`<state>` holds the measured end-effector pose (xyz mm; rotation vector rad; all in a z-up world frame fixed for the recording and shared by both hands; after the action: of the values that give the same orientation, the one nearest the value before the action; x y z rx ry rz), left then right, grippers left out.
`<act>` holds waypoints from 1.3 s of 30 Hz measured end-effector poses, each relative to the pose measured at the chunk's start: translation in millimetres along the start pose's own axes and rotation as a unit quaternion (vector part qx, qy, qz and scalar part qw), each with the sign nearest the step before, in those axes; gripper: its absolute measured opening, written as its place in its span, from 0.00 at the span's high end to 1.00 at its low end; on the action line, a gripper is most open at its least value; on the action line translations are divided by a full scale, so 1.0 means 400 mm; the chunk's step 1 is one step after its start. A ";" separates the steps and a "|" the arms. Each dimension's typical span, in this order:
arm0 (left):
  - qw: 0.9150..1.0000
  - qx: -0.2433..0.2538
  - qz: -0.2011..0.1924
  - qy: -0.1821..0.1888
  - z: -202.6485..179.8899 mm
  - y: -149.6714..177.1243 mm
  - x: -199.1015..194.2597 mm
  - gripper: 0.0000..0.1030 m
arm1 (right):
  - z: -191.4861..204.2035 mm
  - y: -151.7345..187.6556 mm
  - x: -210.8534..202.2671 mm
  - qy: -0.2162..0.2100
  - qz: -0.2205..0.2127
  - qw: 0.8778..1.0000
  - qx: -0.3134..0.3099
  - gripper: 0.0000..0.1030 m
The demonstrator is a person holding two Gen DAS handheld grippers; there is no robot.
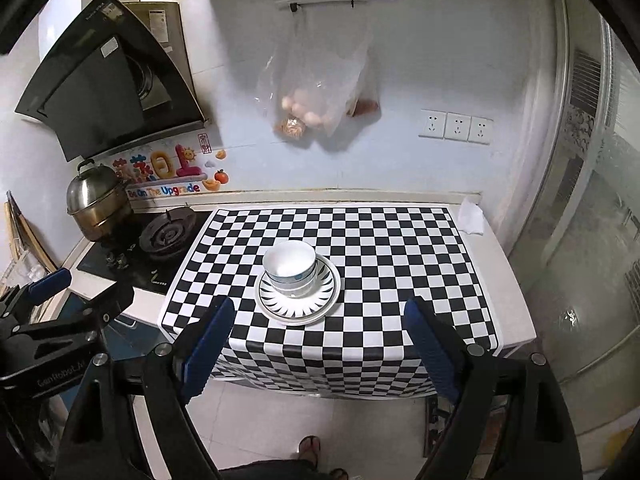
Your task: Organize plates and bowls
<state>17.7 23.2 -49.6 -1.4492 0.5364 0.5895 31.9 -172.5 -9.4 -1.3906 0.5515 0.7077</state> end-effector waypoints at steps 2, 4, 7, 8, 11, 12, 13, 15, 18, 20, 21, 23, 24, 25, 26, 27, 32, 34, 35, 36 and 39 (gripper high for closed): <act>1.000 0.000 -0.002 0.000 -0.003 0.004 -0.008 0.01 | -0.005 0.005 -0.004 -0.003 0.001 1.000 0.004 0.13; 1.000 0.001 -0.003 0.000 -0.004 0.007 -0.013 0.01 | -0.009 0.006 -0.006 -0.003 0.003 1.000 0.005 0.13; 1.000 0.000 -0.005 0.000 -0.006 0.009 -0.019 0.01 | -0.010 0.006 -0.012 0.000 0.001 1.000 0.002 0.13; 1.000 0.001 -0.006 0.000 -0.006 0.006 -0.022 0.01 | -0.009 0.007 -0.012 -0.001 0.000 1.000 0.003 0.13; 1.000 -0.001 -0.012 0.000 -0.004 0.001 -0.032 0.01 | -0.011 0.004 -0.017 0.002 -0.003 1.000 -0.002 0.13; 1.000 -0.002 -0.013 0.001 -0.003 -0.002 -0.035 0.01 | -0.012 0.004 -0.017 0.002 -0.004 1.000 -0.002 0.13; 1.000 -0.002 -0.013 0.001 -0.003 -0.004 -0.036 0.01 | -0.012 0.003 -0.019 0.001 -0.004 1.000 -0.002 0.13; 1.000 -0.003 -0.013 0.001 0.000 -0.008 -0.036 0.01 | -0.013 0.003 -0.019 0.000 -0.004 1.000 -0.002 0.13; 1.000 -0.003 -0.014 0.002 0.001 -0.007 -0.036 0.01 | -0.015 0.003 -0.022 0.002 -0.006 1.000 0.000 0.13; 1.000 -0.004 -0.017 0.002 0.003 -0.011 -0.040 0.01 | -0.015 -0.002 -0.027 0.002 -0.008 1.000 0.001 0.13; 1.000 -0.004 -0.017 0.001 0.004 -0.014 -0.040 0.01 | -0.015 -0.002 -0.029 0.003 -0.010 1.000 0.001 0.13; 1.000 -0.004 -0.018 0.002 0.004 -0.016 -0.041 0.01 | -0.015 -0.005 -0.029 0.004 -0.011 1.000 0.000 0.13; 1.000 -0.004 -0.018 0.002 0.005 -0.016 -0.042 0.01 | -0.014 -0.005 -0.029 0.004 -0.011 1.000 0.000 0.13; 1.000 -0.004 -0.018 0.001 0.005 -0.016 -0.042 0.01 | -0.014 -0.004 -0.029 0.004 -0.010 1.000 0.000 0.13; 1.000 -0.004 -0.018 0.001 0.005 -0.016 -0.042 0.01 | -0.014 -0.004 -0.029 0.004 -0.010 1.000 0.000 0.13; 1.000 -0.005 -0.018 0.001 0.004 -0.015 -0.042 0.01 | -0.013 -0.002 -0.030 0.004 -0.010 1.000 0.001 0.13; 1.000 -0.005 -0.018 0.000 0.007 -0.019 -0.042 0.01 | -0.016 -0.005 -0.029 0.004 -0.013 1.000 0.003 0.13; 1.000 -0.004 -0.018 0.000 0.007 -0.017 -0.043 0.01 | -0.016 -0.005 -0.029 0.004 -0.014 1.000 0.003 0.13; 1.000 -0.005 -0.019 -0.001 0.008 -0.018 -0.044 0.01 | -0.016 -0.004 -0.029 0.003 -0.013 1.000 0.003 0.13; 1.000 -0.006 -0.019 -0.002 0.010 -0.015 -0.046 0.01 | -0.016 -0.004 -0.028 0.002 -0.012 1.000 0.003 0.13; 1.000 -0.007 -0.019 -0.002 0.012 -0.016 -0.046 0.01 | -0.014 -0.003 -0.027 0.000 -0.010 1.000 0.002 0.13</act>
<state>8.4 27.0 -32.3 -1.4680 0.5017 0.5664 25.6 -179.5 -1.5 -1.3901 0.5388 0.6890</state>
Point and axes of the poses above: each gripper's, at about its wrist camera, not at the fingertips, and x roughly the way its jaws point, z to its left, y to its underside, the point moved 6 cm from there along x, roughly the way its jaws point, and after that the axes turned 1 degree about -y, right-handed, at the moved point
